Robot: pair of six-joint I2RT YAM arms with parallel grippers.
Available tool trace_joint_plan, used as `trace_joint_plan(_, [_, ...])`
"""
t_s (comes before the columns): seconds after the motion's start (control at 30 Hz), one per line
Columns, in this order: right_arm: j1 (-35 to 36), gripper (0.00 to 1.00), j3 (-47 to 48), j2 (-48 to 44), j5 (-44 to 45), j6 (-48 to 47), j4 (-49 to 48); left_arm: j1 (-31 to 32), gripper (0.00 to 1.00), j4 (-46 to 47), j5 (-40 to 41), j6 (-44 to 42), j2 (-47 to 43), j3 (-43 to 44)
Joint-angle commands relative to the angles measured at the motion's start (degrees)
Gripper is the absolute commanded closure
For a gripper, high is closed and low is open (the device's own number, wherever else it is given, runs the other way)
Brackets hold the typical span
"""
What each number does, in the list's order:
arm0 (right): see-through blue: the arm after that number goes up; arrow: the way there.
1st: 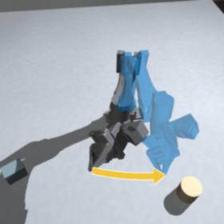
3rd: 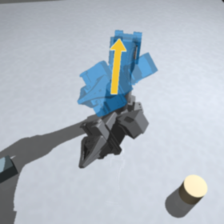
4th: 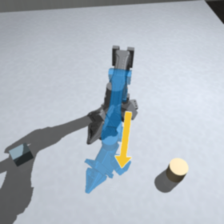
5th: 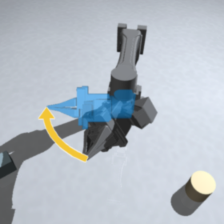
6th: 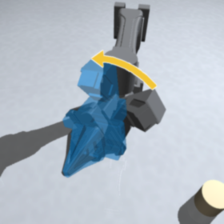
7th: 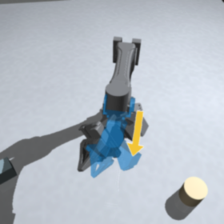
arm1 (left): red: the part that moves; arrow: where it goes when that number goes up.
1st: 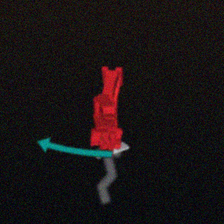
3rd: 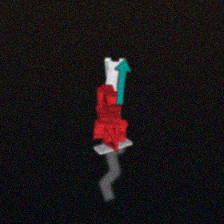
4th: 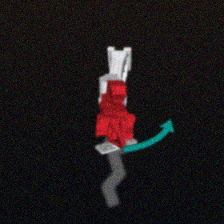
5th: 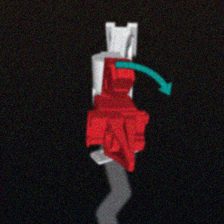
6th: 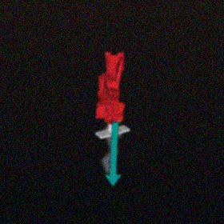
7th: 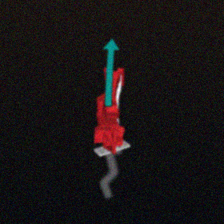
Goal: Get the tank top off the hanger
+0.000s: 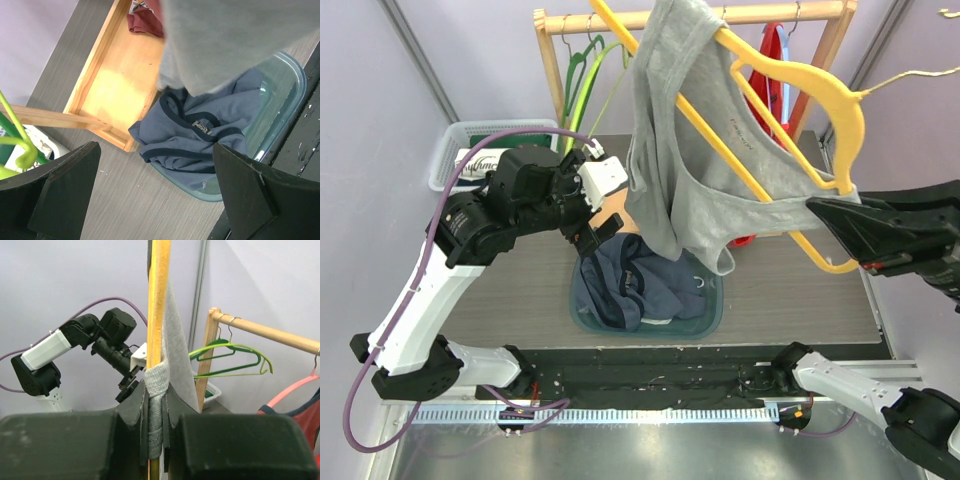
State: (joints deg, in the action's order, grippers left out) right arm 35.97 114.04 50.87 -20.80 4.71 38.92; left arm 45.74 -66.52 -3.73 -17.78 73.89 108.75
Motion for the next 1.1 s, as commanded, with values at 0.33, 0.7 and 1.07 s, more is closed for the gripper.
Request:
trace_joint_plan(0.33, [0.42,0.99,-7.15,0.54,1.9,-1.72,-2.54,-0.56,0.0,0.96,-0.67,1.17,-1.2,3.39])
trace_joint_plan(0.7, [0.33,0.99,-12.08,4.5,2.98,-7.69,8.35,-4.16,0.0,-5.81,-11.62,-4.7,-5.24,7.62])
trace_joint_plan(1.07, [0.6,0.99,-21.13,7.05,-8.12,-22.01,16.89,-4.95,0.0,-8.53,-20.26,-14.38,-4.46,7.26])
